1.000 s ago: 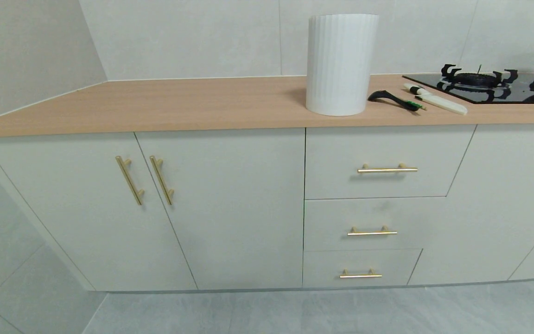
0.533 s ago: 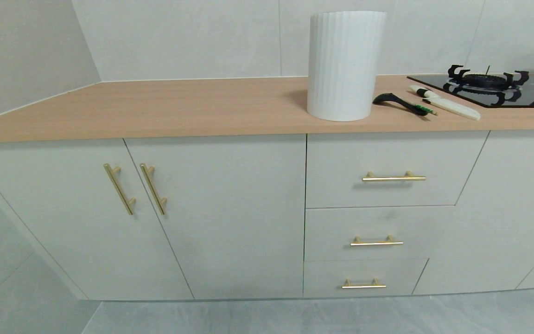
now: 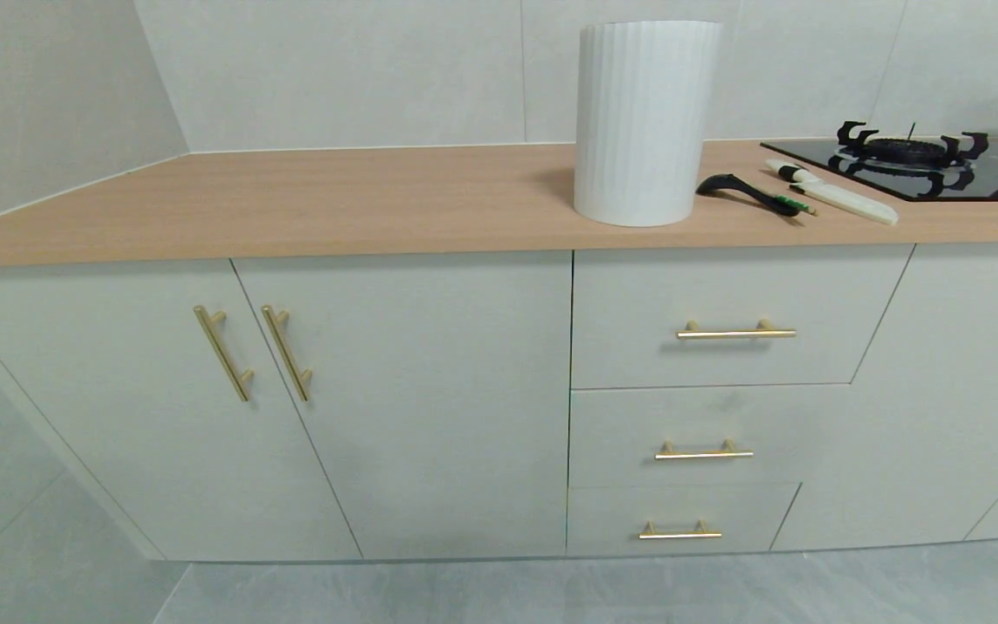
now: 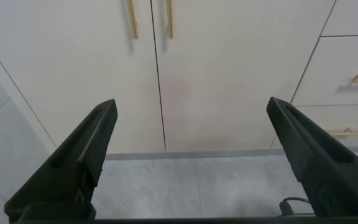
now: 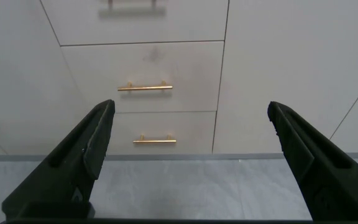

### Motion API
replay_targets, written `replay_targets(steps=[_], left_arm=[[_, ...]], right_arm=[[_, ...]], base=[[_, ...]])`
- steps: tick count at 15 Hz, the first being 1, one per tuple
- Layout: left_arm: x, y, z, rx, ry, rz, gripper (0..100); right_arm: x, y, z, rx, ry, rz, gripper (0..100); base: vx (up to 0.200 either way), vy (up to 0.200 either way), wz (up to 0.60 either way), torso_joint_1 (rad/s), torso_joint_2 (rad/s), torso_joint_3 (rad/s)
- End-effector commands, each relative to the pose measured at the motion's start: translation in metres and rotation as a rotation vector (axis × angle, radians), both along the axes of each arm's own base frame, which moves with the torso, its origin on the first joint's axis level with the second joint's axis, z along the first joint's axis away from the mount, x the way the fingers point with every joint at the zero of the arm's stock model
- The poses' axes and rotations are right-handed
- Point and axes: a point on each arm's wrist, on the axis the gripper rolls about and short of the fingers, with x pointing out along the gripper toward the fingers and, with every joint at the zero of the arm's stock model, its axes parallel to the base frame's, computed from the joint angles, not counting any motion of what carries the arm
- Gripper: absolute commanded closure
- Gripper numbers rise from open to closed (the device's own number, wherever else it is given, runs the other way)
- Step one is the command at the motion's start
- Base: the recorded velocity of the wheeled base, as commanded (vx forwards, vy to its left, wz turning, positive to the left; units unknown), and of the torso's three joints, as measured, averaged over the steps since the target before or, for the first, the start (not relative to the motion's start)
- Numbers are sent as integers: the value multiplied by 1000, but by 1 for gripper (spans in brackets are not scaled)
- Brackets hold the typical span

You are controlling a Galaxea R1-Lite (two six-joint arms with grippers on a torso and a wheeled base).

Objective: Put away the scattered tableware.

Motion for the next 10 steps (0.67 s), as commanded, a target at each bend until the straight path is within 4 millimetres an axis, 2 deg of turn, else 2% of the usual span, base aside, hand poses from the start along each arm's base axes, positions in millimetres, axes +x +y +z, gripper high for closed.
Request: replay_targets(steps=[1, 2, 3, 6, 10], left_arm=[[0, 0, 0, 0, 1, 0, 0], [0, 0, 0, 0, 1, 0, 0], [0, 0, 0, 0, 1, 0, 0], [0, 0, 0, 0, 1, 0, 0], [0, 0, 0, 0, 1, 0, 0]], right_arm=[[0, 0, 0, -10, -1, -7, 0], [-1, 0, 7, -15, -42, -8, 0], [-6, 0, 23, -4, -119, 0, 0], [-4, 1, 23, 1, -16, 62, 0], [33, 3, 62, 7, 240, 132, 0]], base=[[0, 0, 0, 0, 0, 0], [0, 0, 0, 0, 0, 0], [0, 0, 0, 0, 0, 0], [0, 0, 0, 0, 0, 0], [0, 0, 0, 0, 0, 0]])
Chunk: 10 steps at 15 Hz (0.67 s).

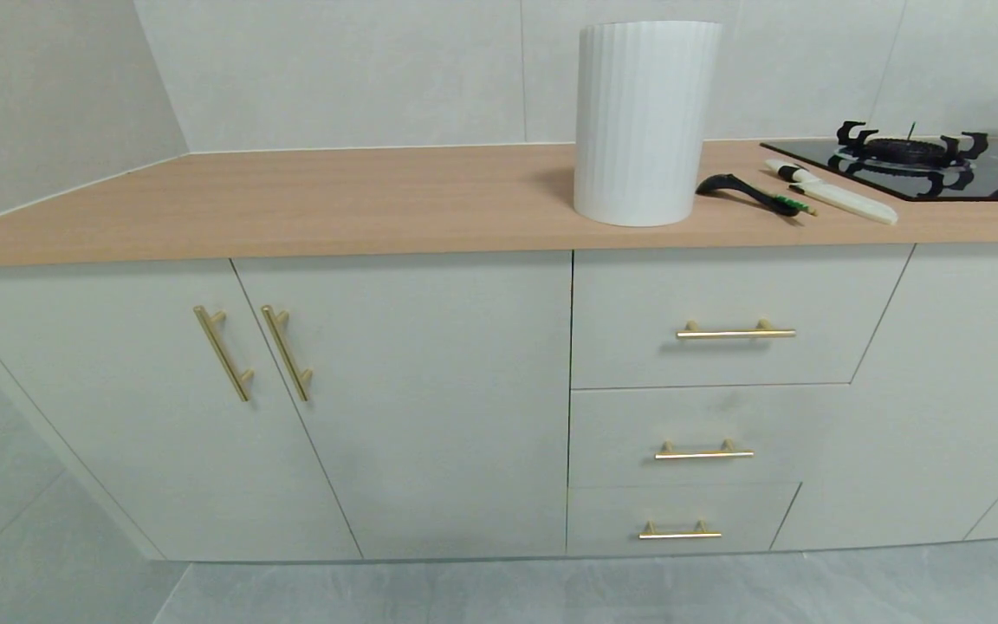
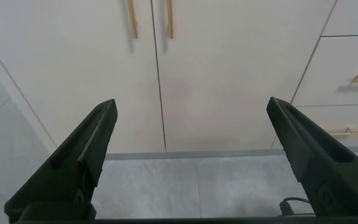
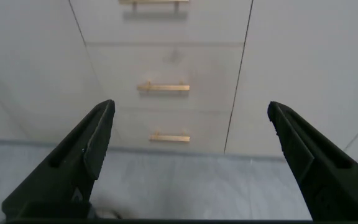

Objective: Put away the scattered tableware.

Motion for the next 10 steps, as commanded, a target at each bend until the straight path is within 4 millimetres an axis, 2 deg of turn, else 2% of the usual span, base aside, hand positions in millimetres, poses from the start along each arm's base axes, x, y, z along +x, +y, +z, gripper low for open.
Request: replay_targets(steps=[1, 3, 6, 10], left_arm=[[0, 0, 0, 0, 2, 0, 0], [0, 0, 0, 0, 1, 0, 0], [0, 0, 0, 0, 2, 0, 0], [0, 0, 0, 0, 1, 0, 0]], right_arm=[[40, 2, 34, -7, 214, 56, 0], [58, 5, 44, -17, 279, 102, 0], [102, 15, 55, -35, 391, 162, 0], [158, 28, 54, -50, 490, 181, 0]], base=[[0, 0, 0, 0, 0, 0], [0, 0, 0, 0, 0, 0], [0, 0, 0, 0, 0, 0], [0, 0, 0, 0, 0, 0]])
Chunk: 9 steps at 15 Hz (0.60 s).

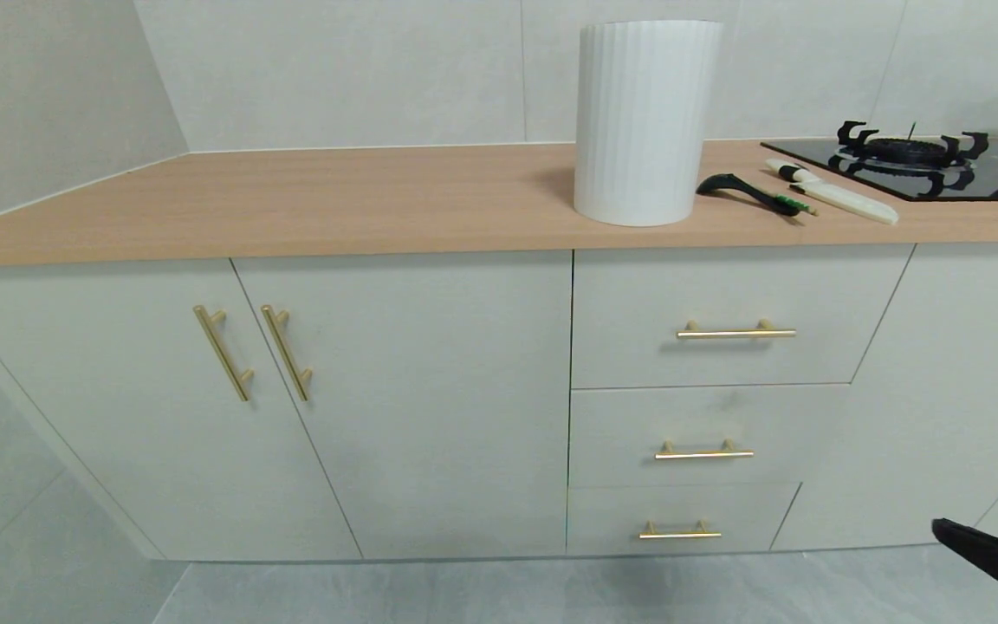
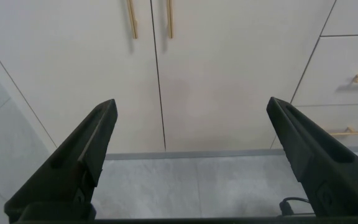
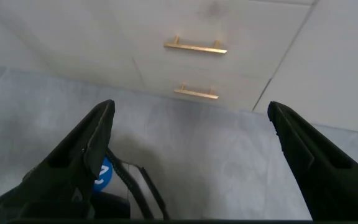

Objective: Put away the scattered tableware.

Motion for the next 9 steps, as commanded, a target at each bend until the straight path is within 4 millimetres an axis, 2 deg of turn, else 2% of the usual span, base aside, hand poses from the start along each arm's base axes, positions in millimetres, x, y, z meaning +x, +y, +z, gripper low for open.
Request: replay_targets(steps=[1, 5, 7, 9], left_arm=[[0, 0, 0, 0, 0, -2, 0], [0, 0, 0, 0, 0, 0, 0], [0, 0, 0, 0, 0, 0, 0], [0, 0, 0, 0, 0, 0, 0]], right_arm=[[47, 12, -6, -23, 120, 24, 0], [102, 25, -20, -40, 167, 33, 0], [127, 29, -35, -45, 165, 25, 0], [141, 32, -53, -62, 182, 1, 0]], base=[[0, 0, 0, 0, 0, 0], [0, 0, 0, 0, 0, 0], [0, 0, 0, 0, 0, 0], [0, 0, 0, 0, 0, 0]])
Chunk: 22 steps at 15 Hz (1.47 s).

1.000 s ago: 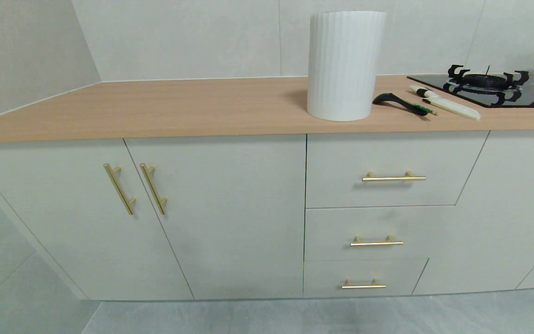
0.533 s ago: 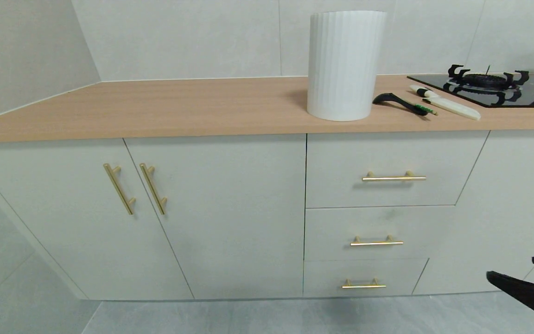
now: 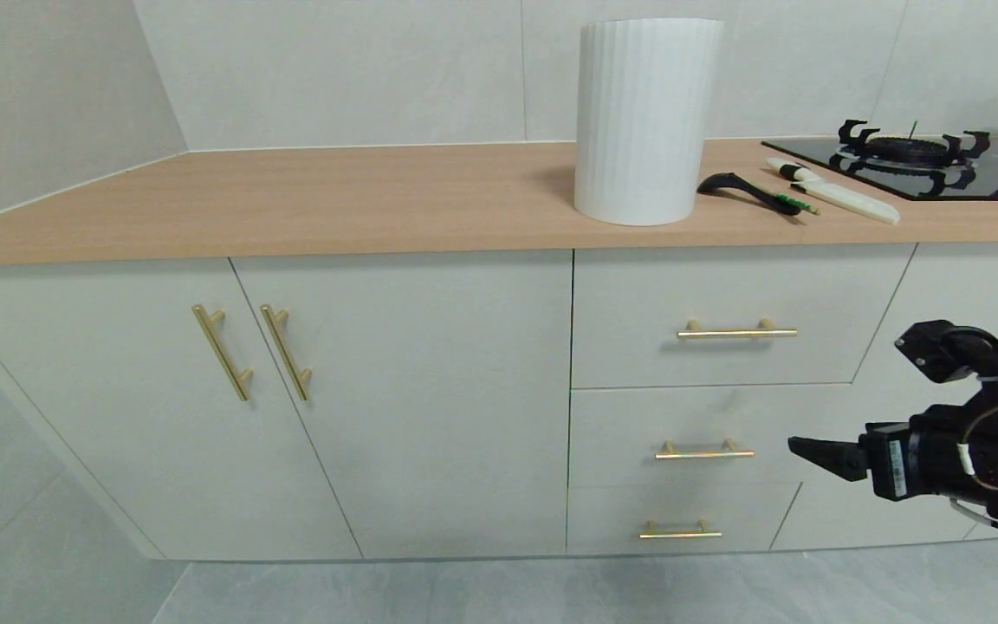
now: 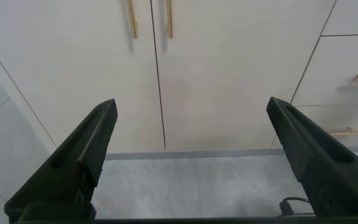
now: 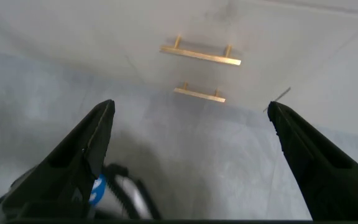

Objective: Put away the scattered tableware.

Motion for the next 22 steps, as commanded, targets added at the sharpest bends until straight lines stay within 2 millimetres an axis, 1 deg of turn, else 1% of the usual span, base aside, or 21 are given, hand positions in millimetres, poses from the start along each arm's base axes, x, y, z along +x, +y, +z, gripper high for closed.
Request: replay_targets(steps=[1, 3, 4, 7, 8, 9, 13, 16, 17, 18, 19, 21, 22], left_arm=[[0, 0, 0, 0, 1, 0, 0], [0, 0, 0, 0, 1, 0, 0], [0, 0, 0, 0, 1, 0, 0], [0, 0, 0, 0, 1, 0, 0], [0, 0, 0, 0, 1, 0, 0], [0, 0, 0, 0, 1, -1, 0], [0, 0, 0, 0, 1, 0, 0], [0, 0, 0, 0, 1, 0, 0], [0, 0, 0, 0, 1, 0, 0], [0, 0, 0, 0, 2, 0, 0], [0, 0, 0, 0, 1, 0, 0], [0, 0, 0, 0, 1, 0, 0], [0, 0, 0, 0, 1, 0, 0]], right_arm=[[26, 5, -36, -39, 109, -25, 0], [34, 7, -48, -49, 135, -30, 0], [42, 9, -61, -53, 150, -29, 0], [55, 11, -82, -59, 139, -43, 0], [64, 12, -96, -66, 117, -66, 0], [69, 13, -105, -67, 97, -80, 0], [81, 20, -127, -61, 33, -87, 0], [91, 24, -148, -61, 3, -96, 0], [93, 24, -151, -61, -2, -99, 0], [102, 26, -166, -50, -63, -106, 0], [109, 27, -175, -50, -90, -120, 0], [119, 29, -190, -69, -115, -168, 0], [123, 29, -192, -68, -127, -178, 0]], base=[[0, 0, 0, 0, 0, 0], [0, 0, 0, 0, 0, 0], [0, 0, 0, 0, 0, 0], [0, 0, 0, 0, 0, 0], [0, 0, 0, 0, 0, 0], [0, 0, 0, 0, 0, 0], [0, 0, 0, 0, 0, 0], [0, 0, 0, 0, 0, 0], [0, 0, 0, 0, 0, 0], [0, 0, 0, 0, 0, 0], [0, 0, 0, 0, 0, 0], [0, 0, 0, 0, 0, 0], [0, 0, 0, 0, 0, 0]])
